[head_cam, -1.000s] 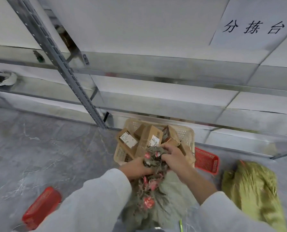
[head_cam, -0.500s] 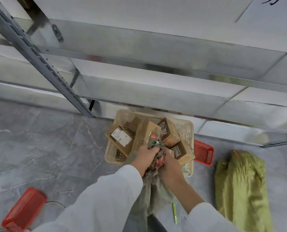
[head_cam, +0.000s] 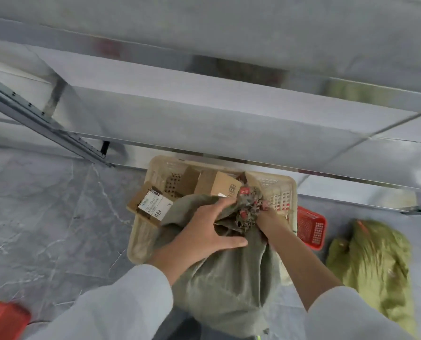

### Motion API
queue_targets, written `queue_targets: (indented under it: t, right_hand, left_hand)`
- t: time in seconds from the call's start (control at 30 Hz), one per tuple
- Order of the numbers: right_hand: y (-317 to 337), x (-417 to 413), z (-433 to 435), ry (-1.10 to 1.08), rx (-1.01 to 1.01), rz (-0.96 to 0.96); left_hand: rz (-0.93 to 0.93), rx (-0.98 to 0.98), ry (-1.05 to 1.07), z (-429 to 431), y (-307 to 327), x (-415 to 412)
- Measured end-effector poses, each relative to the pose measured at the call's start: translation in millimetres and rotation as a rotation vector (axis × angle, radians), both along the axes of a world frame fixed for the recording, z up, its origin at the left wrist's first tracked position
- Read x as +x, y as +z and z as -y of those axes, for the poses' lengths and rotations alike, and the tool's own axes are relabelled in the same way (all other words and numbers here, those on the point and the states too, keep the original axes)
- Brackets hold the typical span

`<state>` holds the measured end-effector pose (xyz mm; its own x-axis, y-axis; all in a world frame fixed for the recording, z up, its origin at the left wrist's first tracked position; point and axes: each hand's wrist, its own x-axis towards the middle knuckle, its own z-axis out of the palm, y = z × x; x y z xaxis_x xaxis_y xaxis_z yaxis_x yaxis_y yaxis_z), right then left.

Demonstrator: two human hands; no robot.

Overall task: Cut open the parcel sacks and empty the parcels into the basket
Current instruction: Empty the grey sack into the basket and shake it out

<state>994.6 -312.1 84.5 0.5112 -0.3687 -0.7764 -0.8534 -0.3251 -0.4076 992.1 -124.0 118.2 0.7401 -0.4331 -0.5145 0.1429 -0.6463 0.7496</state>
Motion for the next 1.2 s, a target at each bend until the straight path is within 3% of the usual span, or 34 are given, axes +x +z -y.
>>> queue_targets:
  t: [0.07, 0.17, 0.27, 0.4, 0.53, 0.63, 0.73, 0.83, 0.9, 0.97, 1.07, 1.2]
  right_hand:
    - [-35, 21, -3, 0.113, -0.058, 0.014]
    - [-86, 21, -15, 0.396, -0.158, -0.022]
    - [-130, 3, -34, 0.325, 0.053, 0.045]
    - [-170, 5, -33, 0.138, 0.077, 0.112]
    - [-188, 52, 1, 0.128, -0.114, 0.207]
    - [-198, 75, 25, 0.276, -0.217, 0.203]
    - [-211, 79, 24, 0.303, -0.192, 0.150]
    - [-226, 85, 10, 0.455, -0.247, 0.078]
    - [-230, 91, 4, 0.560, -0.243, 0.041]
    - [-230, 93, 2, 0.595, -0.221, 0.016]
    - [-218, 81, 6, 0.448, -0.109, 0.058]
    - [-183, 46, 17, 0.287, -0.002, 0.219]
  left_hand:
    - [0.263, 0.295, -0.223, 21, -32, 13]
    - [0.205, 0.558, -0.327, 35, -82, 21]
    - [0.258, 0.709, -0.329, 20, -133, -2]
    - [0.379, 0.633, -0.251, -3, -176, 3]
    - [0.127, 0.472, -0.166, 22, -174, 46]
    - [-0.037, 0.330, -0.122, 44, -151, 74]
    - [0.126, 0.307, -0.185, 41, -116, 60]
    - [0.046, 0.349, -0.298, 38, -107, 16]
    - [-0.006, 0.488, -0.425, 36, -126, 5]
    - [0.019, 0.481, -0.423, 33, -144, 11]
    - [0.182, 0.333, -0.415, 40, -159, 23]
    - [0.312, 0.326, -0.430, 56, -166, 59]
